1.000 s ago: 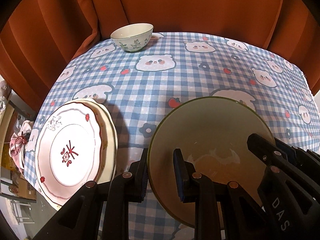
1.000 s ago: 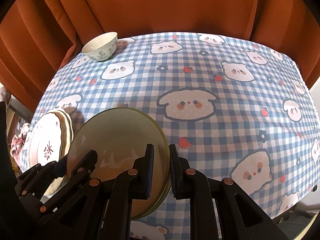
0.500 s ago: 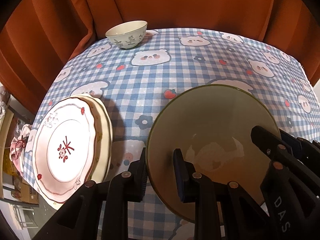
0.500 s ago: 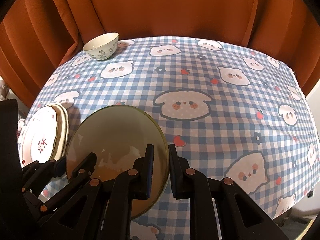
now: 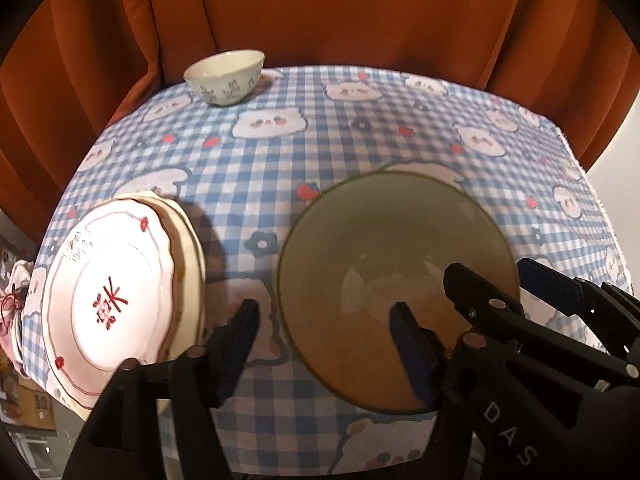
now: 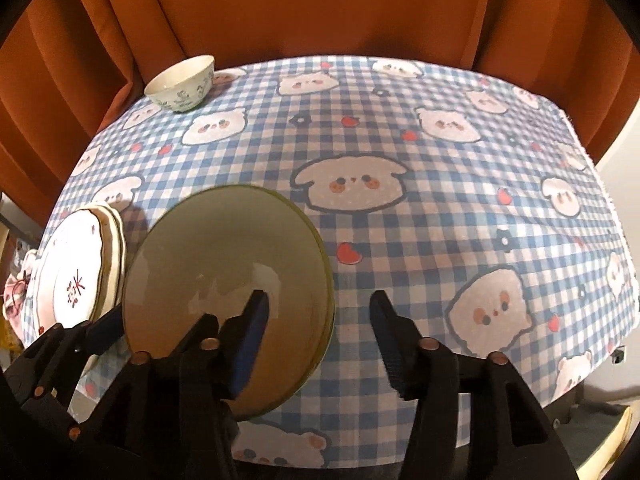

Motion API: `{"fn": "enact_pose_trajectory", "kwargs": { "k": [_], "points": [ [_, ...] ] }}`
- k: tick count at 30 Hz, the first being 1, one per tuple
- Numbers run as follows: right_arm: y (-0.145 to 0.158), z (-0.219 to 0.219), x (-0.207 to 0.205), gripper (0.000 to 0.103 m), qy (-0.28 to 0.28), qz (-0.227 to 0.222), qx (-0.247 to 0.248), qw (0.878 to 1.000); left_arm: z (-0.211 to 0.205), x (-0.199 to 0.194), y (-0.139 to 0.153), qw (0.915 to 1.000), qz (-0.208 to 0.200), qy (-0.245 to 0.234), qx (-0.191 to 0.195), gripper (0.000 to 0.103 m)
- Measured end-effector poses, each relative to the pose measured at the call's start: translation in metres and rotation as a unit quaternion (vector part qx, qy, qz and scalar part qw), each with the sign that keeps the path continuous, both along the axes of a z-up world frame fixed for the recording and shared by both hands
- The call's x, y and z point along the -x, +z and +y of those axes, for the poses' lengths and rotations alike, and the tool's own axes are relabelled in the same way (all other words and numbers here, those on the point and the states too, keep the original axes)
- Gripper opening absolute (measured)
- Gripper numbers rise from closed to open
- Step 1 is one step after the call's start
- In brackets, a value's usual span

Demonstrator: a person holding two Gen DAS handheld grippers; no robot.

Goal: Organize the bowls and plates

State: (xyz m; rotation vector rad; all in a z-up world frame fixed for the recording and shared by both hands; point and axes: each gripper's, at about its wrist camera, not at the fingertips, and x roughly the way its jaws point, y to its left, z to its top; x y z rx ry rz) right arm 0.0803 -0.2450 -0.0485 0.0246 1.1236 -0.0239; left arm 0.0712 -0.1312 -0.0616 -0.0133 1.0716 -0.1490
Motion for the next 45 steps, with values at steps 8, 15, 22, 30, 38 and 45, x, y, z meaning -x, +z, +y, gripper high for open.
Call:
{"fn": "enact_pose_trajectory", "kwargs": {
  "k": [8,15,22,30,38,45],
  "points": [
    [0.027,0.017,0.008,0.064,-0.022,-0.029,0.017,0.999,0.019,0.001,0.024,0.9992,-0.030,-0.022,0.011,0.074],
    [0.058,0.045,0.008,0.066,-0.034,-0.064,0.023,0.997,0.053,-0.003,0.053,0.9974,-0.066,-0.025,0.013,0.073],
    [0.083,0.085,-0.002,0.066,-0.029,-0.097,0.024,0.995,0.091,-0.014,0.073,0.9953,-0.096,-0.006,0.006,0.073],
    [0.098,0.124,-0.025,0.069,-0.015,-0.116,0.031,0.993,0.123,-0.038,0.085,0.9939,-0.110,0.014,0.006,0.073],
    [0.103,0.136,-0.068,0.082,-0.006,-0.121,0.037,0.992,0.129,-0.084,0.086,0.9925,-0.111,0.051,-0.004,0.074],
    [0.096,0.134,-0.129,0.082,0.030,-0.116,0.020,0.993,0.128,-0.137,0.082,0.9901,-0.104,0.092,-0.019,0.073]
  ]
}}
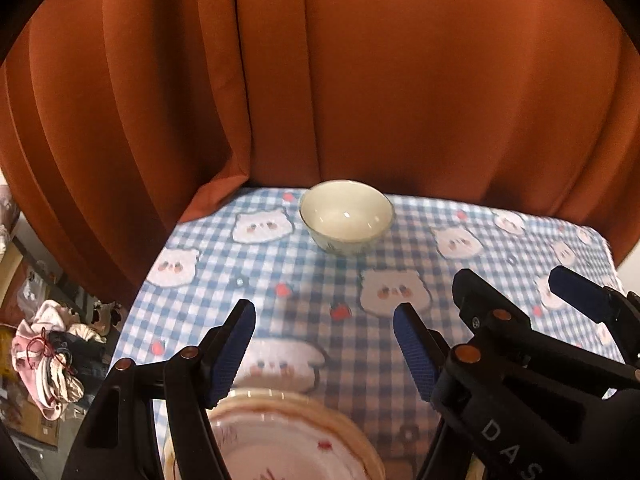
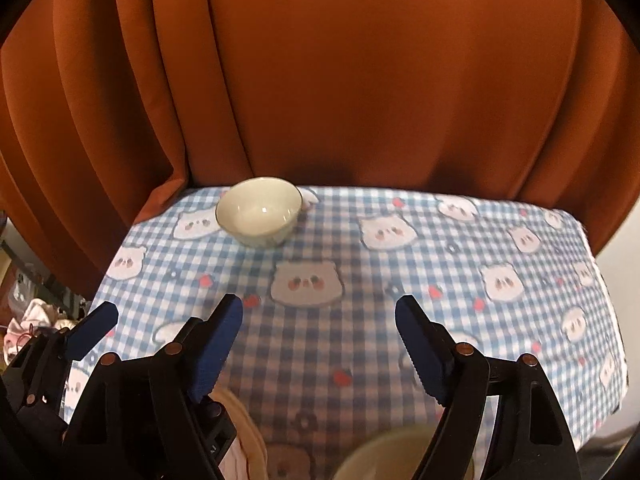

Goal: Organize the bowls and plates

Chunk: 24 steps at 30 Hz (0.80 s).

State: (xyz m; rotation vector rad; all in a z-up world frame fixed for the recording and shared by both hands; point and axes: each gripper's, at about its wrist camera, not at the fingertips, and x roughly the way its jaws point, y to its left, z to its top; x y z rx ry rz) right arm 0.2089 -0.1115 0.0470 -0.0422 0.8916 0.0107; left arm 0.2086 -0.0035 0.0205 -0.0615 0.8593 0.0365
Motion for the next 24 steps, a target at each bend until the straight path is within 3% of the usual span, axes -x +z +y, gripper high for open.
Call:
{"fn": "enact_pose_trajectory", "kwargs": {
  "k": [12,18,24],
  "points": [
    [-0.030,0.004,-0.107,0.082,0.048,0.012,-0.020,0.999,0.001,-0.087,-0.027,0.9970,0.015,0.070,-0.030,0.065],
    [-0.054,0.006,-0.150,0.081,0.051,0.019,-0.030,0.998,0.000,-0.125,-0.046,0.9956,0.026,0.079,-0.044,0.061],
    [-0.081,0.008,-0.189,0.070,0.047,0.032,-0.038,0.998,0.002,-0.162,-0.068,0.9947,0.041,0.087,-0.037,0.053]
  ]
}}
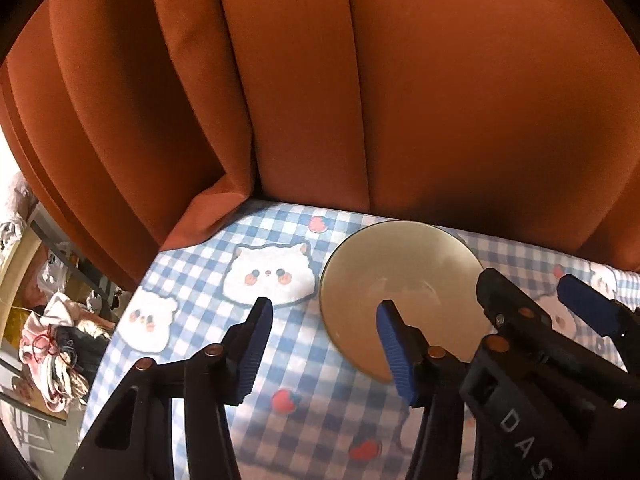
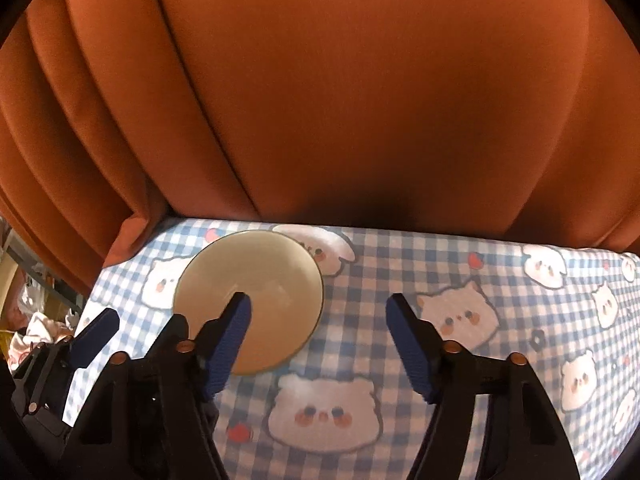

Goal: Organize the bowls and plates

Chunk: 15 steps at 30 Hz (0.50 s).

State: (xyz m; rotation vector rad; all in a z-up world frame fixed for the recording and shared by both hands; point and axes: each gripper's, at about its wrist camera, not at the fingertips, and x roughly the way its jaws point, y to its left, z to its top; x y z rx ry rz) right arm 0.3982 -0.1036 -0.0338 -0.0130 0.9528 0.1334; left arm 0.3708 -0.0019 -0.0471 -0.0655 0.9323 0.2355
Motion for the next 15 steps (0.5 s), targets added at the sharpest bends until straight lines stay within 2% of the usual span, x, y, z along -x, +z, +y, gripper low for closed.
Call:
{"fn": "enact_pose_trajectory", "kwargs": {
  "k": [8,11,13,15],
  "points": [
    [-0.034,0.004,-0.032,0.048,0.007,0.028,-0.004,1.000,0.006,-0.028,-0.034,0.9997,0.022,0.007,0.007,0.042],
    [-0.046,0.005,-0.037,0.043,0.011,0.039,-0.008,0.999,0.007,-0.032,-0.043,0.9995,0.030,0.010,0.009,0.035],
    [-0.054,0.005,-0.039,0.038,0.013,0.044,-0.010,0.999,0.007,-0.034,-0.047,0.9993,0.034,0.012,0.010,0.026],
    [-0.060,0.005,-0.042,0.023,0.015,0.049,-0.012,0.999,0.007,-0.036,-0.050,0.9991,0.038,0.013,0.015,0.020]
  ]
}}
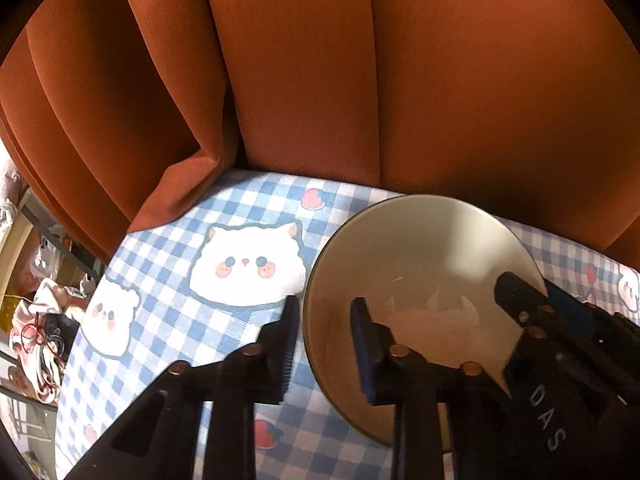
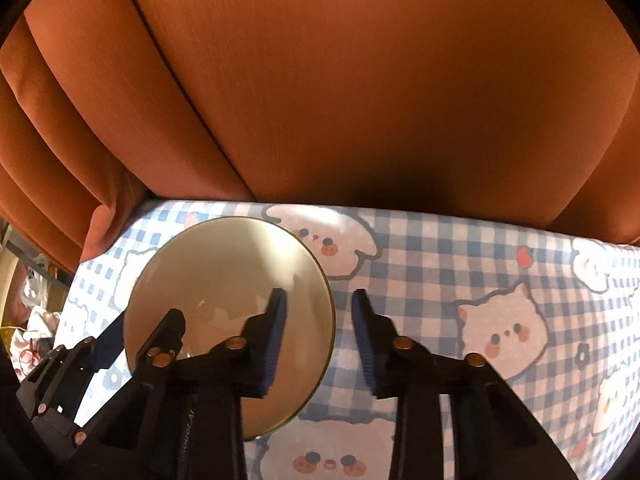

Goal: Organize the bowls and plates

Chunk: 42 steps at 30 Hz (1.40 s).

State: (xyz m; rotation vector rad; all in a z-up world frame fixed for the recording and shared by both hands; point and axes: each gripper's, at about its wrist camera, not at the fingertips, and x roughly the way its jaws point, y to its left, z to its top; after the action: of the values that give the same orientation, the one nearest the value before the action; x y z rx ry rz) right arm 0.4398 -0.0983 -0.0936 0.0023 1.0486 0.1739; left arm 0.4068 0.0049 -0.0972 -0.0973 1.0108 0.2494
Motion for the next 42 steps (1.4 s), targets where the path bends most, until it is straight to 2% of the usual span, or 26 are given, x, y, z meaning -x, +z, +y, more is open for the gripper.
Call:
{"fn": "enact_pose_trajectory", "kwargs": {
  "k": [1,5,19,33,42],
  "points": [
    [-0.002,0.000,-0.001,0.020,0.002,0.002,-0.002,1.000,0.000,-0.001,-0.002,1.0000,0.004,0.001,0.005,0.016],
    [-0.006,0.001,-0.004,0.017,0.004,0.002,-0.001,1.000,-0.001,-0.003,-0.005,0.9999,0.010,0.003,0.008,0.015],
    [-0.002,-0.001,-0.004,0.016,0.006,0.009,0.005,1.000,-0.006,0.003,0.002,0.9998,0.017,-0.010,0.011,0.015],
    [0.033,-0.014,0.027,0.016,-0.010,0.003,0.014,1.000,-0.018,0.035,0.037,0.9994,-0.001,-0.031,0.012,0.015],
    [0.067,-0.016,0.060,0.016,-0.043,-0.011,0.022,0.999,-0.021,0.068,0.069,0.9972,-0.023,-0.068,0.020,0.015]
  ]
}}
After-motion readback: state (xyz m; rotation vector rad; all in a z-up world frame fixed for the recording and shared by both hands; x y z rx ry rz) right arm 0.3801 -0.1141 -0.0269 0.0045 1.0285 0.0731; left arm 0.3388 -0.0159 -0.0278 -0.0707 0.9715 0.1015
